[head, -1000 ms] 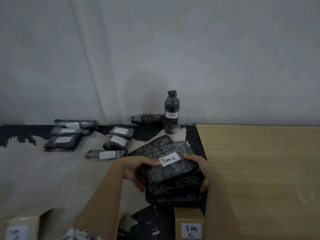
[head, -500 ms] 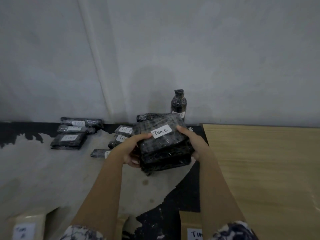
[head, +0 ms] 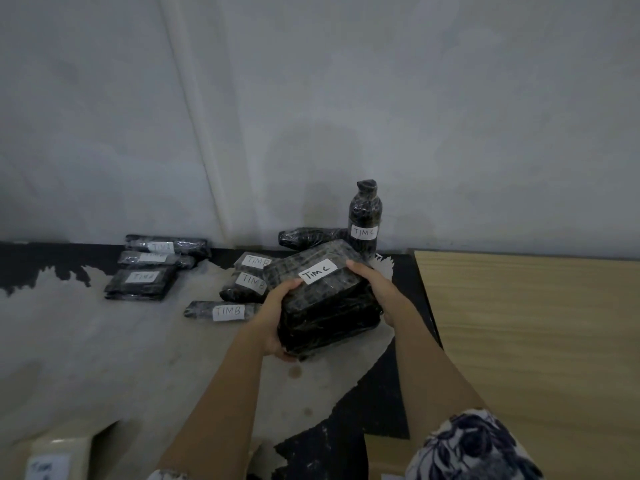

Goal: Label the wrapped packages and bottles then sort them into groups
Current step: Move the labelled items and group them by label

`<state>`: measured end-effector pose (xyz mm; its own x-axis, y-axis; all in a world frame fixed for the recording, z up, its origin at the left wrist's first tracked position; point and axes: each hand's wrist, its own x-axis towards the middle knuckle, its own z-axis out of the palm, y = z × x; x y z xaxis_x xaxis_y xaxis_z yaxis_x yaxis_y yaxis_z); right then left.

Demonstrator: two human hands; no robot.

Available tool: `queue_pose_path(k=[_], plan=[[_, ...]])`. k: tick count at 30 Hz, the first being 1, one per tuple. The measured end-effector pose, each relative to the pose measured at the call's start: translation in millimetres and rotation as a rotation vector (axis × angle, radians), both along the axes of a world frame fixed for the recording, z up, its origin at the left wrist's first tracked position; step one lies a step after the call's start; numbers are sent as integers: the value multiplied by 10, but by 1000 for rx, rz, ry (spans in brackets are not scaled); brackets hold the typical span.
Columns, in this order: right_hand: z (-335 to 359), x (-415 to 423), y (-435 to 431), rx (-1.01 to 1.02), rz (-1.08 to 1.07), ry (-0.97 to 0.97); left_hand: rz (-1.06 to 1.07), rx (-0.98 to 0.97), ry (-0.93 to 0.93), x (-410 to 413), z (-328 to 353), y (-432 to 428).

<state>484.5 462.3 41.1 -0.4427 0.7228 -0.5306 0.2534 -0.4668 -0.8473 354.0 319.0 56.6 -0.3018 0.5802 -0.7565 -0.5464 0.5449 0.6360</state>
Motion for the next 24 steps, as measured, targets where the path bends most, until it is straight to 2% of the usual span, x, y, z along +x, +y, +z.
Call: queue_pose_path(k=[9,16,20,24], plan=[[15,151,-22,54,137,12,31,24,60,72,-54,12],[68,454,-132,44,204,-79,41,176,35,136,-105,88],[52,785,-207,-17,136,-143,-36,188,42,261,-101,165],[-13,852,-259,-58,-9,-65,-50,197,31,356,-72,206]])
